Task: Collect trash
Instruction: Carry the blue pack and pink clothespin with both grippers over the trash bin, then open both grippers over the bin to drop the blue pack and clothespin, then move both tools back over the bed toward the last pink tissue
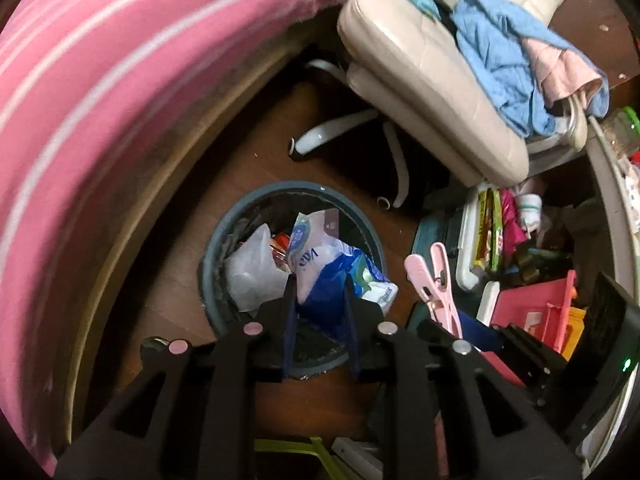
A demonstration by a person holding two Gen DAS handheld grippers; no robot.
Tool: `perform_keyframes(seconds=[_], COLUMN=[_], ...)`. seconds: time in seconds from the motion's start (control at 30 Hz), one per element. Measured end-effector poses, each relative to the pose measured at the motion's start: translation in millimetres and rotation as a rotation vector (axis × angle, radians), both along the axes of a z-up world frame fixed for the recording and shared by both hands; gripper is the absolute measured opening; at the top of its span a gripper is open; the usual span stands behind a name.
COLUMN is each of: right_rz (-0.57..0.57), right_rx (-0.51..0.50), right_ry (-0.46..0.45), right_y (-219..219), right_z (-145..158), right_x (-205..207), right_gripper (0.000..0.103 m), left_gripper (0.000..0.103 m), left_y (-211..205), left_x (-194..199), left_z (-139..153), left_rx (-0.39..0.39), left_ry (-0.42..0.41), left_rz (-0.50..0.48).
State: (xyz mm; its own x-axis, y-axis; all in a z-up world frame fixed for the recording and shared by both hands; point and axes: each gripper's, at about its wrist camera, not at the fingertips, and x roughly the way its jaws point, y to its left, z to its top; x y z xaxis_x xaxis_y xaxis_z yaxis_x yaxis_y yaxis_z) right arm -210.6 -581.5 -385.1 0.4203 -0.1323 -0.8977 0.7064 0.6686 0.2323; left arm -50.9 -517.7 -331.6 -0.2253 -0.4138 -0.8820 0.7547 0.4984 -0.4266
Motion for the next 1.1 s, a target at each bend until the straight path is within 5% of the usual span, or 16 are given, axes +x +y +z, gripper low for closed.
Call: perform_keyframes(seconds=[0.13,0.33,0.6,0.87,1.1], right_rz=[-0.020,-0.065,-0.022,0.185,0.408], right_rx=[-0.035,-0.065,-0.120,-0.192,-0.211], right_ry=[0.066,0.084,-0.016,-0.171,-0.215], right_y=[-8,-14,7,68,141], right_z=[-8,-7,32,104,133], right_x=[-2,-14,11,110,240], right_gripper=[0.044,0.062,0.068,0.079,0.080], left_gripper=[0.058,0.067,0.080,0.087,0.088], left_y=[-11,-2,37,142,259], left_x=[-5,3,38,124,226], left_z=[-16,-17,36,99,112], left_rx=[0.013,-0.003,-0.075,-0.161,-0.137], left_ry=[0.005,0.055,-0.024,-0.095,-0.117], left_rz=[-0.021,0.019,0.125,0.339,0.597])
